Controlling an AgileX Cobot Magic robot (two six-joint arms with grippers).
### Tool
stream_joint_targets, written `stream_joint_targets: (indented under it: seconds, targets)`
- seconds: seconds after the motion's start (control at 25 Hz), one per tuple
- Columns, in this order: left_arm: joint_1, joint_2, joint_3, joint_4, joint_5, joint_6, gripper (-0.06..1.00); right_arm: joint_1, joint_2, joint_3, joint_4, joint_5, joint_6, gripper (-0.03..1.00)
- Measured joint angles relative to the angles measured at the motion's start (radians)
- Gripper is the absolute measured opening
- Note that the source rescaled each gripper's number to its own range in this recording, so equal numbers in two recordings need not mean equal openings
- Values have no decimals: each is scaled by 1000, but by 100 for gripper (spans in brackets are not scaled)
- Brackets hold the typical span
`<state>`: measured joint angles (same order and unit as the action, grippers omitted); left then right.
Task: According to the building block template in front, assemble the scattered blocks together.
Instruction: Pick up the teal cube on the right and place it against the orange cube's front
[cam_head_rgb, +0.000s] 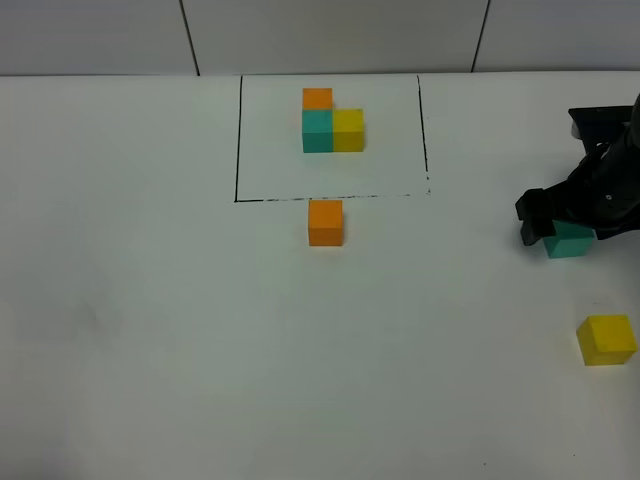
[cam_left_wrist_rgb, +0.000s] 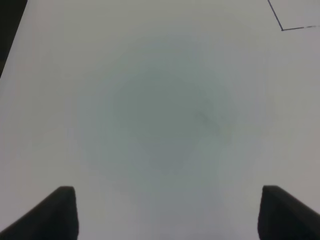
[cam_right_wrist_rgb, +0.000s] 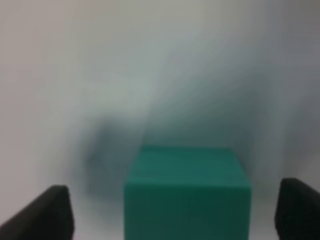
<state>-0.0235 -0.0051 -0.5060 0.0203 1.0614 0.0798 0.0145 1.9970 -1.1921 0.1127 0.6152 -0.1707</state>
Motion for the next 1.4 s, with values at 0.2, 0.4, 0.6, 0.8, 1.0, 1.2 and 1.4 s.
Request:
stream_joint_targets:
  seconds: [0.2, 0.4, 0.6, 0.8, 1.0, 1.2, 1.4]
  targets:
    - [0, 0, 0, 0, 0, 0, 81, 0, 4, -6, -48, 5, 129, 25]
    - [0, 0, 0, 0, 0, 0, 81, 23, -26, -22, -124, 53, 258, 25]
    - [0, 0, 0, 0, 0, 0, 81, 151, -114, -31, -142, 170, 420, 25]
    - [0, 0, 0, 0, 0, 0, 81, 377, -127, -31, -142, 263, 580, 25]
    - [0, 0, 0, 0, 0, 0, 81, 573, -123, -53, -138, 214, 792, 25]
    - [0, 0, 0, 0, 0, 0, 81, 642, -51, -157, -138, 204, 865, 25]
    - [0, 0, 0, 0, 0, 0, 81, 671, 51, -273, -134, 225, 872, 25]
